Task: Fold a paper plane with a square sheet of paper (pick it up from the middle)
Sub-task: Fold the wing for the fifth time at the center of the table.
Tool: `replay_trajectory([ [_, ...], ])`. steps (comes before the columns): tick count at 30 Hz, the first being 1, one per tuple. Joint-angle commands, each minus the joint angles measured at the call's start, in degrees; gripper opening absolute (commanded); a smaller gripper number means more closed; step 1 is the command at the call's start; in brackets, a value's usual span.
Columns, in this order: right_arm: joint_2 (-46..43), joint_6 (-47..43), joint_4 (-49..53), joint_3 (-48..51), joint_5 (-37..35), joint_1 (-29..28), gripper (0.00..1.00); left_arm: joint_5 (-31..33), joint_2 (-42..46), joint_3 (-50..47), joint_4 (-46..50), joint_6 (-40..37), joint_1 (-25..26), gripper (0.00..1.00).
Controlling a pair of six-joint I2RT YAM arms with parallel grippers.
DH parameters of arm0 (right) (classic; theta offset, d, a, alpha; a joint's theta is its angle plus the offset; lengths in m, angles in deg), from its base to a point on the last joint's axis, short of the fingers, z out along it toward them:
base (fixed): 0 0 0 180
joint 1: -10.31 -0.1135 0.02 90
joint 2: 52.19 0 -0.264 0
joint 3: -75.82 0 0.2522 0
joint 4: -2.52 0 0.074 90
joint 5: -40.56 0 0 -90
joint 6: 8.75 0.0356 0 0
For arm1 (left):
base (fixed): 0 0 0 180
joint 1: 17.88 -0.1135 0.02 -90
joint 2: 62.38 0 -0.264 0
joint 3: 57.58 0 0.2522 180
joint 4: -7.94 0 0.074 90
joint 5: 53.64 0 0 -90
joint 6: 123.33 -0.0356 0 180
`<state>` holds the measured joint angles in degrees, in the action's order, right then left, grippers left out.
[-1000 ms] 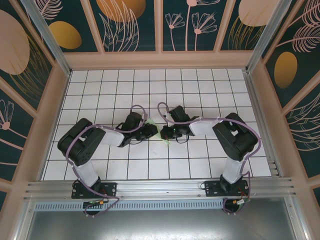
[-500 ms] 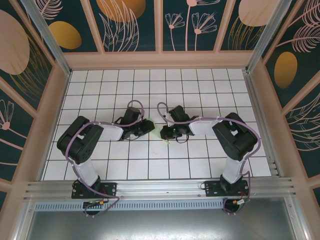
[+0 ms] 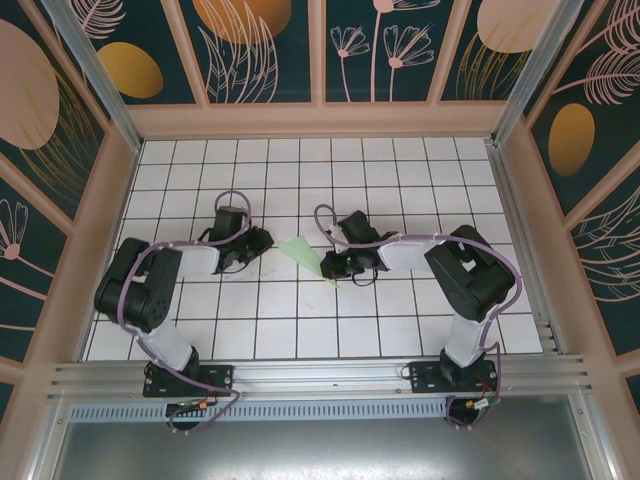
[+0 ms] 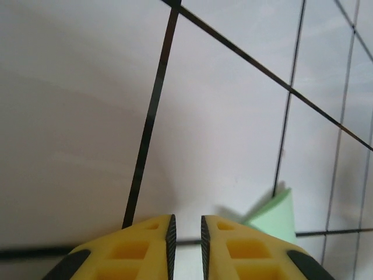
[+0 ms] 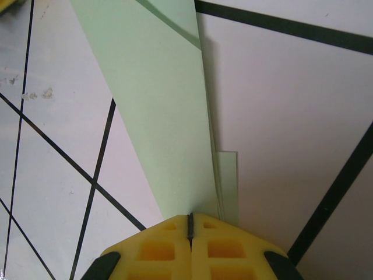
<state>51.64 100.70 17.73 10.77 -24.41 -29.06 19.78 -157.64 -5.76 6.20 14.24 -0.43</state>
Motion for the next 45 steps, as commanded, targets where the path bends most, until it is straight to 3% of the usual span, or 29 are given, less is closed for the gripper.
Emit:
replay_trajectory([
  [1, 4.0, -0.6, 4.8, 1.8, -5.2, -0.1, 0.00, 1.1, 9.2, -1.8, 0.8, -2.3, 0.1, 0.21],
  [6, 3.6, -0.1, 1.1, 0.4, -4.1, -0.3, 0.00, -2.7, 11.6, -3.9, -5.4, 0.0, 4.1, 0.18],
  [14, 2.6, -0.4, -1.4, -0.7, -3.8, -0.2, 0.00, -3.9, 1.3, 0.3, -8.7, 1.0, 9.9, 0.09],
  [20, 2.8, -0.8, -2.0, -1.5, -3.4, -0.3, 0.00, -2.3, -4.1, 1.7, -7.6, 1.6, 10.0, 0.05],
  [26, 2.6, -1.7, -0.7, -1.3, -4.1, -0.2, 0.00, 3.3, -6.7, 3.1, -1.8, 0.7, 10.0, 0.01],
  [34, -0.6, -2.7, 0.1, -6.2, 1.0, -0.3, 0.00, 2.8, -9.4, 1.8, -0.8, 1.3, 10.0, 0.00],
  [45, 9.6, -5.7, 2.5, -15.6, 6.3, -0.8, 0.00, 2.4, -9.6, 1.9, -0.3, 1.3, 10.0, 0.00],
])
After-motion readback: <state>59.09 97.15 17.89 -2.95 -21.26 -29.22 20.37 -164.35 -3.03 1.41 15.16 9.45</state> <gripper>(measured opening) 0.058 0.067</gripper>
